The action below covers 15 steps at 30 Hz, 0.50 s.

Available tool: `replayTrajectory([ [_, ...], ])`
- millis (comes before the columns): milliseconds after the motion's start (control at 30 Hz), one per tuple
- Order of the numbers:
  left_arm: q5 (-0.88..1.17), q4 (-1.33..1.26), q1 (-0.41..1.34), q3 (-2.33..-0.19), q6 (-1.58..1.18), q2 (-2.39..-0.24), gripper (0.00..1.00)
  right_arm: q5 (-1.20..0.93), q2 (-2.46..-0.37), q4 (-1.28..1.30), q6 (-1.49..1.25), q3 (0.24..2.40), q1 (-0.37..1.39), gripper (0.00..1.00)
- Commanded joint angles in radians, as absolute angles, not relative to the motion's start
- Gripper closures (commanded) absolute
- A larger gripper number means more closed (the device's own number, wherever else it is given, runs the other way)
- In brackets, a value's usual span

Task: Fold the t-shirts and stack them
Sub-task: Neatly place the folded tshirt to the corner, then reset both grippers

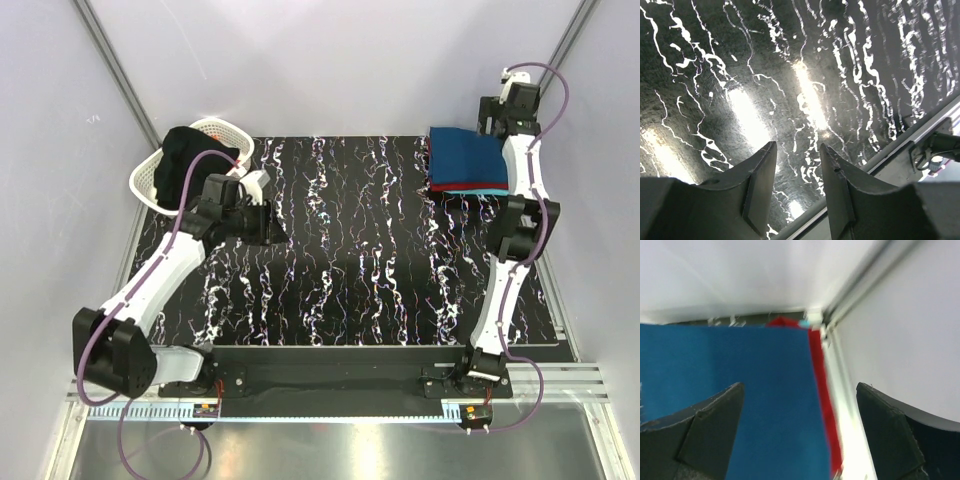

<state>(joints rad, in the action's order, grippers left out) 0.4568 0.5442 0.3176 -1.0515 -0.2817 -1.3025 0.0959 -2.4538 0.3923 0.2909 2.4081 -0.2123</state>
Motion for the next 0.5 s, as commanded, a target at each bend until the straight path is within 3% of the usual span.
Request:
replayTrajectory([
  [0, 0.482, 0.494, 0.311, -1.104, -0.314, -1.212, 0.55, 0.181, -2.203, 0.469, 0.043, 2.333, -0.158, 0.00],
  [133, 0.436, 0.408, 0.313, -1.126, -0.357, -1.144, 0.53, 0.034, -1.929, 0.595, -0.158, 2.143, -0.129, 0.00],
  [267, 0.449, 0.402, 0.308, -1.193, -0.365, -1.098, 0.51, -0.134, -1.642, 0.652, -0.390, 1.814, -0.106, 0.00],
  [467, 0.443, 0.391, 0.304, -1.209, -0.371, -1.046, 0.48, -0.392, -1.263, 0.695, -0.460, 1.411, -0.058, 0.00],
])
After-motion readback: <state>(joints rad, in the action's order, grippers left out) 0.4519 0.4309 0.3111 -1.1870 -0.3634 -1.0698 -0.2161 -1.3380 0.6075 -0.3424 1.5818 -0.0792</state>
